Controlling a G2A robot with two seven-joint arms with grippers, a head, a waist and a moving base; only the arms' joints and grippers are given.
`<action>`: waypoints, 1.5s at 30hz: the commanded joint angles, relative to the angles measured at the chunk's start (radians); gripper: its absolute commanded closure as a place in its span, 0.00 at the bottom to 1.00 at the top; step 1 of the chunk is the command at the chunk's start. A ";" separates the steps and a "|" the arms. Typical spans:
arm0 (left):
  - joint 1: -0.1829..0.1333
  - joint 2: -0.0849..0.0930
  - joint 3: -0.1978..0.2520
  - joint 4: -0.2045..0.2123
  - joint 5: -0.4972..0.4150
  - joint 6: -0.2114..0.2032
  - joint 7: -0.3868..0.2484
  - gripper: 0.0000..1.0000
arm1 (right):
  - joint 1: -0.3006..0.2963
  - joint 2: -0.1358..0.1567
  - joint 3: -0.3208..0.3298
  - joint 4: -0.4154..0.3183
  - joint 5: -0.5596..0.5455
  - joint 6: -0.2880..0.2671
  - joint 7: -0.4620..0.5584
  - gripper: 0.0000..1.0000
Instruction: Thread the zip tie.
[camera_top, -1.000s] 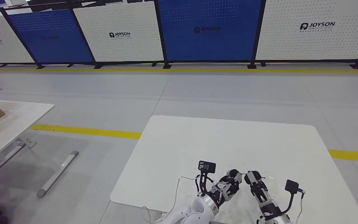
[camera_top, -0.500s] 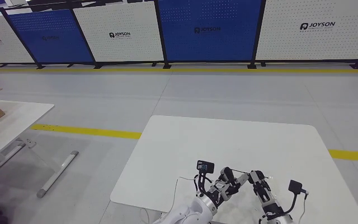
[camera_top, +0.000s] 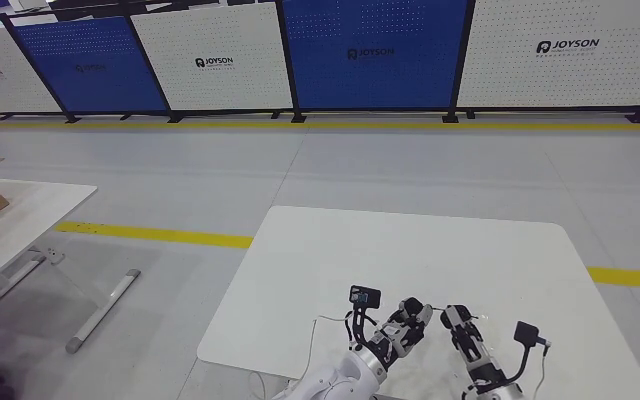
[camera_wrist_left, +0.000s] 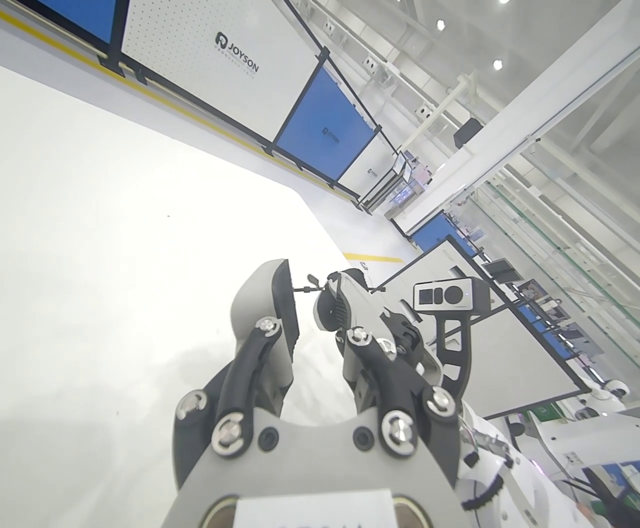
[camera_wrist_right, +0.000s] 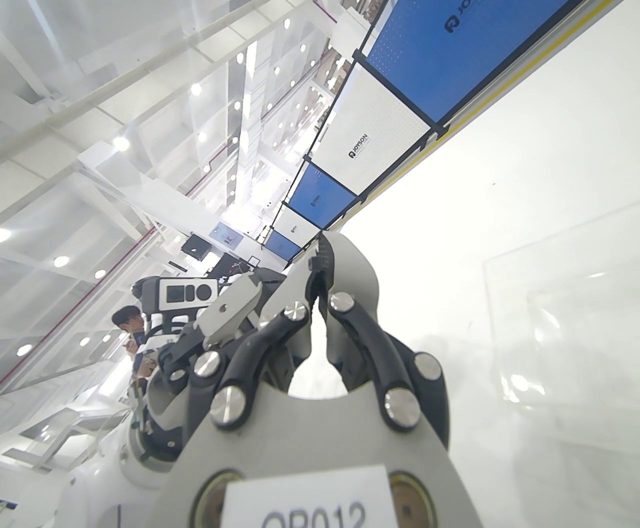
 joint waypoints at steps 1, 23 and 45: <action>0.000 0.000 0.000 0.000 0.000 -0.001 -0.001 0.80 | 0.000 0.000 -0.001 0.001 -0.001 0.000 0.000 1.00; 0.000 -0.003 0.007 0.002 0.016 0.005 0.003 1.00 | 0.006 0.005 -0.007 0.003 0.012 0.000 0.022 0.91; -0.006 -0.012 0.007 0.012 -0.011 0.031 0.030 1.00 | -0.001 0.014 -0.002 0.006 0.036 0.000 0.021 0.77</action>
